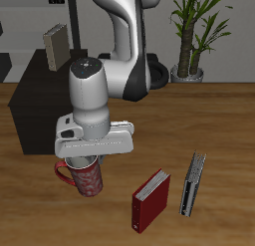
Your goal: Place the yellow book upright on top of the shelf and place the red mug on top of the shelf
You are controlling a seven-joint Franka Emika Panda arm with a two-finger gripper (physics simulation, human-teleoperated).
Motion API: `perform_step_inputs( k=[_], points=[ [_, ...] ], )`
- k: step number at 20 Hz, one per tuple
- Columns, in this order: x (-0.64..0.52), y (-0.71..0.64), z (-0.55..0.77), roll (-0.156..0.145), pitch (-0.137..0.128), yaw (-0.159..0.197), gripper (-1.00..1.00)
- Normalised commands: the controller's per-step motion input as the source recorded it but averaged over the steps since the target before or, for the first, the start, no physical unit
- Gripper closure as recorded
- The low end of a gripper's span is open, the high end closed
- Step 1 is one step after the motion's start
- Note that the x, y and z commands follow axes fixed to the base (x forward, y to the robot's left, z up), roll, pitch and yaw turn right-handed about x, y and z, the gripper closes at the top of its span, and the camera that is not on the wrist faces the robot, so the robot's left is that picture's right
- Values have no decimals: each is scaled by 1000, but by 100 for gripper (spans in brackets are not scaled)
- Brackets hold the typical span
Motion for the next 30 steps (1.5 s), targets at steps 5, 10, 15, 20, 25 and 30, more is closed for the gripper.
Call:
perform_step_inputs(
  k=[5,10,15,20,25,30],
  points=[
    [-111,-15,250,-1,-42,-3,100],
    [-215,-13,670,-2,-127,23,100],
    [-291,-46,806,1,-145,-19,100],
    [-394,-48,818,-15,-141,-63,100],
    [-266,-61,411,-7,-56,-28,100],
    [-578,-44,618,-19,-93,-21,100]
  ],
)
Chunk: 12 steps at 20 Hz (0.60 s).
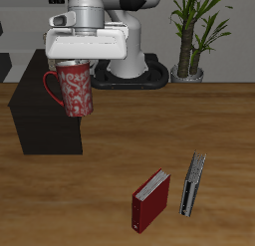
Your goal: Place the yellow book upright on top of the shelf and place the red mug on top of the shelf
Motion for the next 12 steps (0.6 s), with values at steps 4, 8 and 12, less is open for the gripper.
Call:
perform_step_inputs(
  k=[4,8,12],
  points=[
    [-352,-28,335,-11,-46,-38,100],
    [-430,-141,297,-29,-56,-42,100],
    [-468,-297,135,-72,-27,-97,100]
  ],
)
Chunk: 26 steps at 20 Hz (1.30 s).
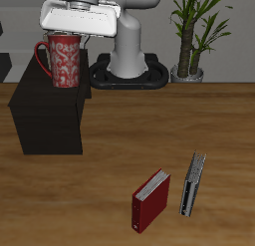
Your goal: Place the yellow book upright on top of the shelf and place the red mug on top of the shelf
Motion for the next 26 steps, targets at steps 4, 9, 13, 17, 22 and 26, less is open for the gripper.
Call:
perform_step_inputs(
  k=[4,9,13,17,22,26],
  points=[
    [-287,-87,70,-9,-36,-39,100],
    [-472,-111,-49,3,-26,-27,100],
    [-295,-119,-7,-31,-24,-21,100],
    [-26,-181,31,25,8,-8,100],
    [103,-320,23,5,61,-82,100],
    [125,-205,-95,9,53,-53,100]
  ],
)
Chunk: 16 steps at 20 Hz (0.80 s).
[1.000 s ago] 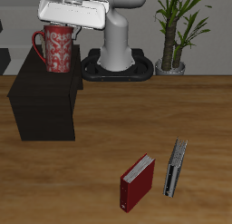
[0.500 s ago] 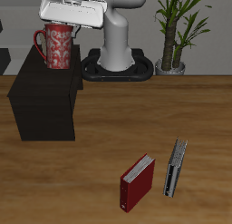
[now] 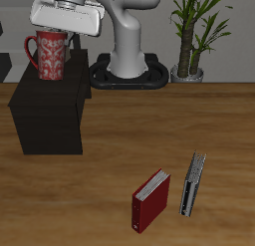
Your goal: Place the yellow book upright on top of the shelf and place the red mug on top of the shelf
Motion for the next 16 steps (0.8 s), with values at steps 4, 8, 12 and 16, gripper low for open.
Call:
perform_step_inputs(
  k=[4,8,12,16],
  points=[
    [209,-187,-247,-7,86,-65,100],
    [174,-4,-229,27,56,-24,100],
    [184,56,-347,54,122,-51,100],
    [52,-4,-270,-23,52,-1,-100]
  ],
)
